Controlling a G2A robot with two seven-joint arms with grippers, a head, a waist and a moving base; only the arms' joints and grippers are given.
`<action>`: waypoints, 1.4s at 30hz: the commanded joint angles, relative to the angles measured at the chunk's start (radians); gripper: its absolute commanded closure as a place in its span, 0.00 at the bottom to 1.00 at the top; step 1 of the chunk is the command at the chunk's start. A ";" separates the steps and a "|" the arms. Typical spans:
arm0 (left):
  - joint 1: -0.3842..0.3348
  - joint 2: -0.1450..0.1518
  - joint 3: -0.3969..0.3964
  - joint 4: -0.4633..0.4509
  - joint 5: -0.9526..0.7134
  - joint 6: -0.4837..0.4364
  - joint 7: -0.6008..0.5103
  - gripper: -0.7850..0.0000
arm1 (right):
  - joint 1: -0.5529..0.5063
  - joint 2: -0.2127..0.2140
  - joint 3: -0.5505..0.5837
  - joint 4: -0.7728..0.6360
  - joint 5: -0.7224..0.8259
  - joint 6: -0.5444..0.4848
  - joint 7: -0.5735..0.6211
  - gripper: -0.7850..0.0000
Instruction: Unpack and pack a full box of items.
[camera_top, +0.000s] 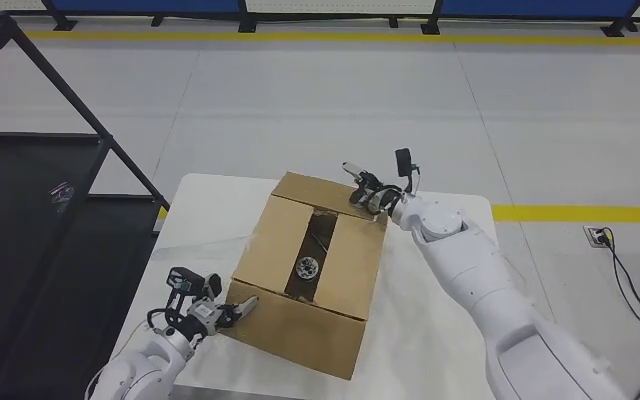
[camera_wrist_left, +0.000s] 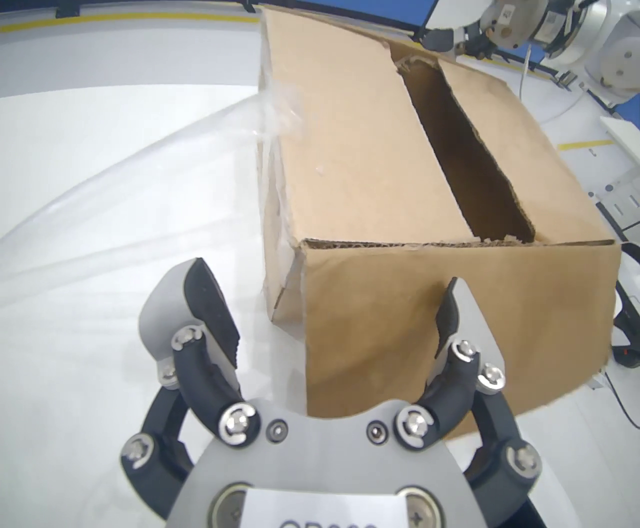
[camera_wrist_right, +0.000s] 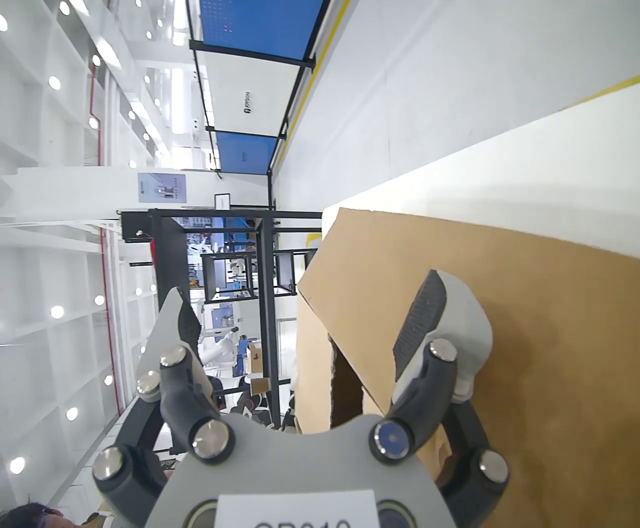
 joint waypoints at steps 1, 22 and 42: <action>0.007 -0.001 -0.022 -0.001 -0.040 0.024 0.025 0.00 | -0.001 0.004 0.020 -0.004 0.022 -0.035 0.012 0.00; -0.190 -0.031 0.148 0.197 0.033 0.291 0.054 0.00 | -0.075 0.076 0.167 -0.198 0.115 -0.101 0.369 0.00; -0.062 -0.018 0.048 0.115 -0.026 0.192 0.149 0.00 | -0.163 0.096 0.112 -0.390 -0.119 0.068 0.393 0.00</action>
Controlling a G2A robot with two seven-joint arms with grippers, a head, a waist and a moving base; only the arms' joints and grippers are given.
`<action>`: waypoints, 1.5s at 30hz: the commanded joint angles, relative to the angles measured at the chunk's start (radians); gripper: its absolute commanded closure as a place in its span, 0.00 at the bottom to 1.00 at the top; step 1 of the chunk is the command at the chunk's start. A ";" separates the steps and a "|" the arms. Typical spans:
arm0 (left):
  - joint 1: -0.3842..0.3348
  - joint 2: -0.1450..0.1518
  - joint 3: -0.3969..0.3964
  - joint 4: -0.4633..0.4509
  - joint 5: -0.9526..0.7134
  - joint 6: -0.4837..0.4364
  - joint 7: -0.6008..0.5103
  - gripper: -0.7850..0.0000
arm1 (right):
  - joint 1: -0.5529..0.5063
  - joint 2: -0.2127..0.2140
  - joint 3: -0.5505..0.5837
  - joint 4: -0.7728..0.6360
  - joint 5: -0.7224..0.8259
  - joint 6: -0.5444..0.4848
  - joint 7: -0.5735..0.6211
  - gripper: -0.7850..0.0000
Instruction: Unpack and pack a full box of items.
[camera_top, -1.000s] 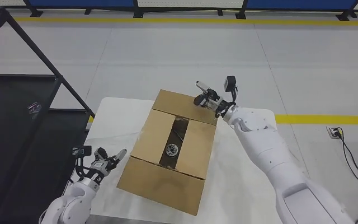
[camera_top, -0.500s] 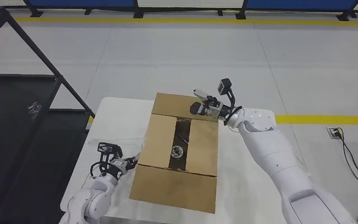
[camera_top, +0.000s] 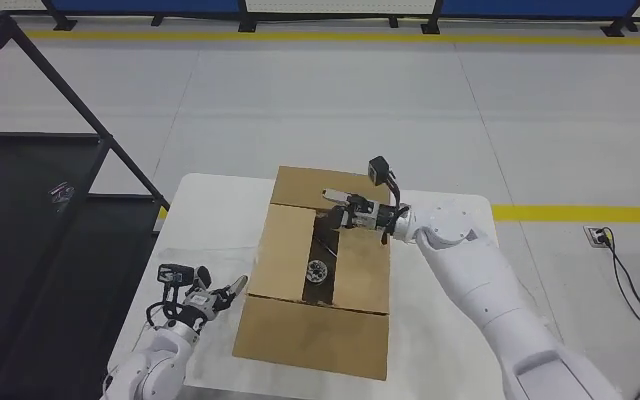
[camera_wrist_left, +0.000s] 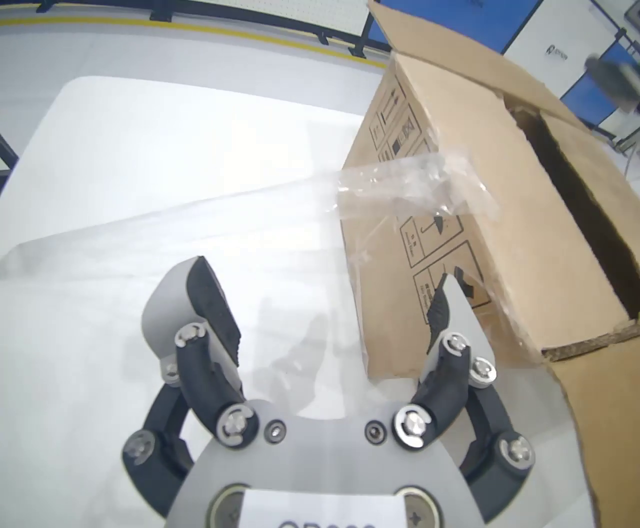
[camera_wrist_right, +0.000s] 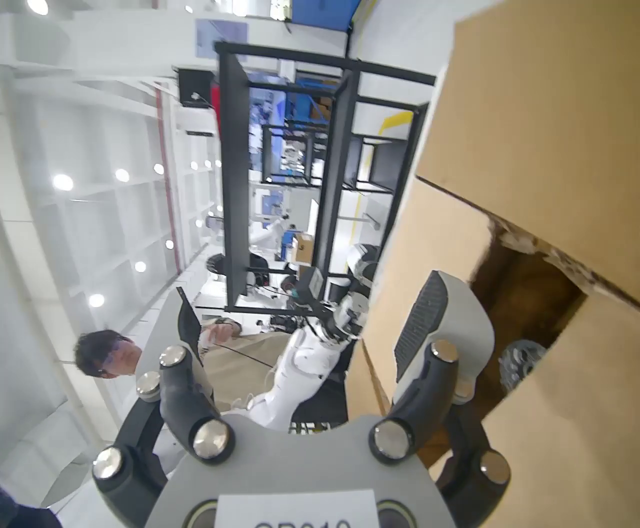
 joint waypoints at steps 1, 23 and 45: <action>0.013 0.001 -0.019 -0.015 -0.030 -0.002 0.004 0.00 | -0.008 -0.003 -0.018 -0.020 -0.041 0.033 -0.008 0.00; 0.117 0.014 -0.073 -0.162 -0.048 -0.167 -0.033 0.00 | 0.020 -0.102 -0.071 0.106 0.087 0.058 -0.006 0.00; 0.076 0.002 0.033 -0.219 0.012 -0.079 -0.016 0.00 | 0.079 -0.201 -0.090 0.114 0.191 -0.081 0.013 0.00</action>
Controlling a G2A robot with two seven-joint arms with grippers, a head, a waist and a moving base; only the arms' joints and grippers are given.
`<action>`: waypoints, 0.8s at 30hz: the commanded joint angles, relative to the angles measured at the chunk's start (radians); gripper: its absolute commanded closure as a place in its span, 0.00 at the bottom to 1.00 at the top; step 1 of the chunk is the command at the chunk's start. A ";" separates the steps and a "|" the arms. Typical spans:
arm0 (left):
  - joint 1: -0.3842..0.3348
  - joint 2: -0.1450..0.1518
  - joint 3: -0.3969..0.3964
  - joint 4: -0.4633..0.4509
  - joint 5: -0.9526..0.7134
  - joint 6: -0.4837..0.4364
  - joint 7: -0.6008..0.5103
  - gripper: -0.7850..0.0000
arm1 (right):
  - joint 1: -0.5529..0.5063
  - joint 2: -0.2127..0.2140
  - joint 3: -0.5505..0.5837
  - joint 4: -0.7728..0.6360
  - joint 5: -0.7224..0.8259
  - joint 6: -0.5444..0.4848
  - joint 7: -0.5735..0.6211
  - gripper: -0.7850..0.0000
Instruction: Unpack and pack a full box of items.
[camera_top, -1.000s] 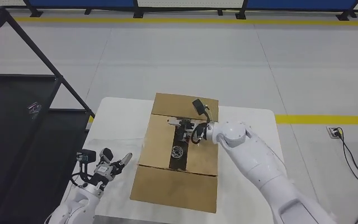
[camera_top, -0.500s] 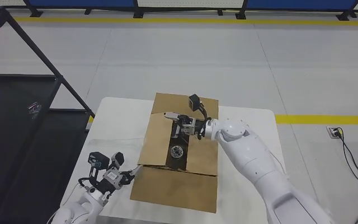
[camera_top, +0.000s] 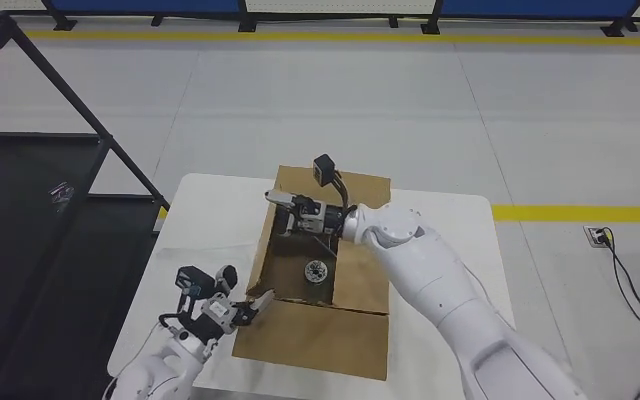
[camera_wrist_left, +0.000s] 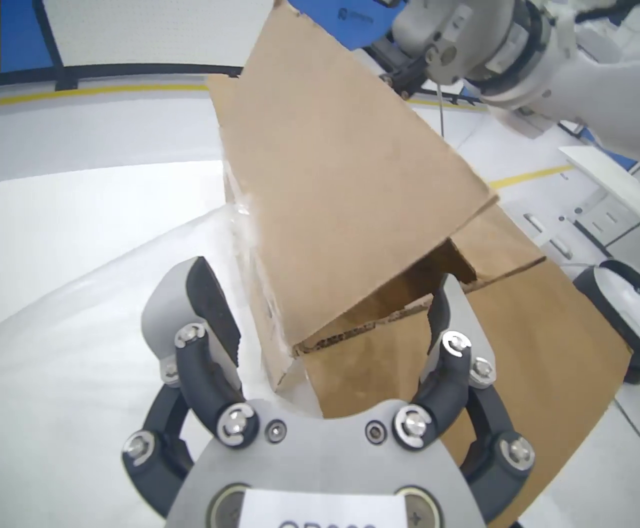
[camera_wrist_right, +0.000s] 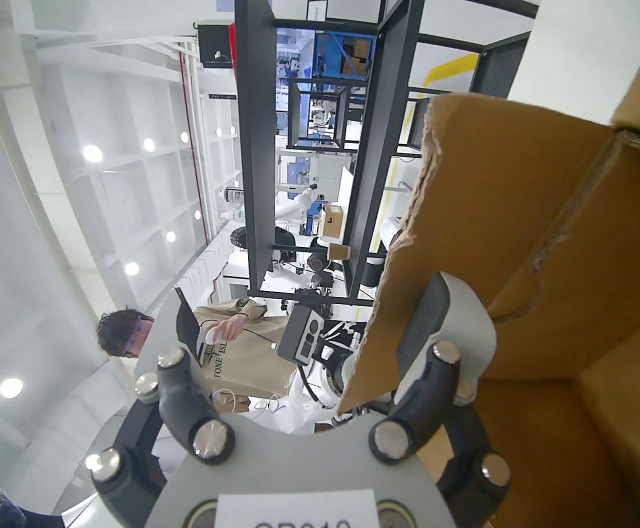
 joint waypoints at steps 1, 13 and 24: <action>-0.008 -0.003 -0.003 0.007 -0.035 0.035 0.006 0.00 | 0.001 -0.006 0.001 0.004 0.006 -0.025 -0.002 0.00; 0.018 -0.002 -0.107 0.049 -0.171 0.075 0.040 0.00 | 0.005 -0.001 0.061 0.049 0.029 -0.185 0.054 0.00; 0.035 0.000 -0.147 0.110 -0.148 0.125 0.016 0.00 | -0.039 0.069 0.193 0.030 0.050 -0.238 0.076 0.00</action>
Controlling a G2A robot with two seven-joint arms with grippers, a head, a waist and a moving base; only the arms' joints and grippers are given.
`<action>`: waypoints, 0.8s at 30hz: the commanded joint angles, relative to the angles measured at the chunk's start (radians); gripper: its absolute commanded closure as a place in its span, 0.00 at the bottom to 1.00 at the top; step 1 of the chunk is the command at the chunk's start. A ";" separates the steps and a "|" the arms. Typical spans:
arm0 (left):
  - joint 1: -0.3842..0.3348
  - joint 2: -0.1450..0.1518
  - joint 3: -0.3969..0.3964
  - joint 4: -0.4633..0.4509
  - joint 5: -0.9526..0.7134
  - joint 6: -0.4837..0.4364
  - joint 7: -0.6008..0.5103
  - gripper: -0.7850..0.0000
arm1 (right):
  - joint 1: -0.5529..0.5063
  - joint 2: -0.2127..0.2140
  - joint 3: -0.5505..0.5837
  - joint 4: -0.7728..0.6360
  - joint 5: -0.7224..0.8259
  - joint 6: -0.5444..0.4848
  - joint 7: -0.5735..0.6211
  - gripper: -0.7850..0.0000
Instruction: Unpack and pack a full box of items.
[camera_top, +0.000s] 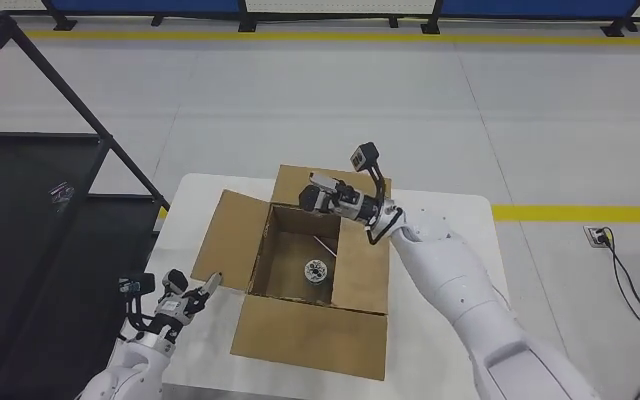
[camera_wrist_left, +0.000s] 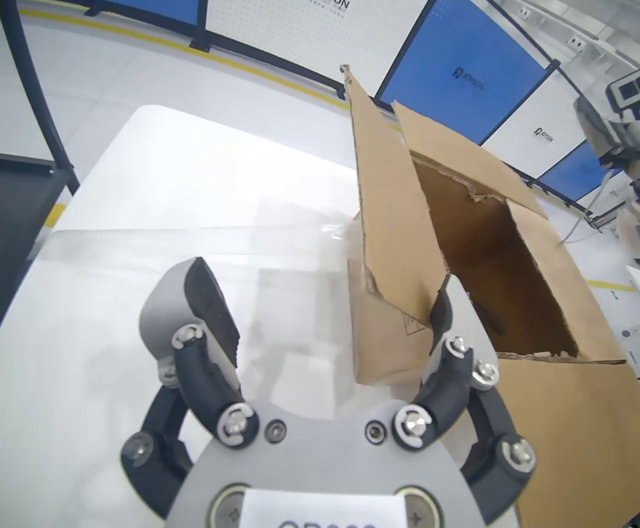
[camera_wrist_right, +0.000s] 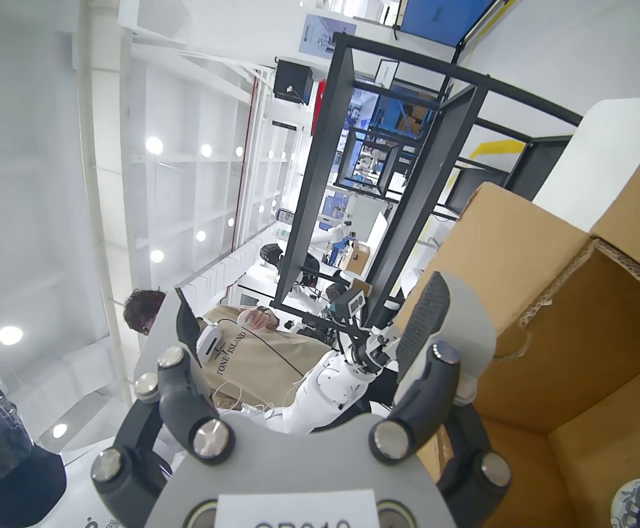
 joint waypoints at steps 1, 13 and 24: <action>-0.004 0.000 0.004 0.013 0.004 0.004 -0.006 0.00 | -0.013 0.012 0.020 -0.019 -0.005 -0.003 -0.003 0.00; -0.039 -0.002 0.016 0.073 0.042 0.040 -0.023 0.00 | -0.094 0.062 0.094 -0.157 -0.066 0.052 -0.029 0.00; 0.025 -0.001 -0.042 -0.095 0.091 0.054 0.071 0.00 | -0.115 0.075 0.121 -0.172 -0.072 0.113 -0.042 0.00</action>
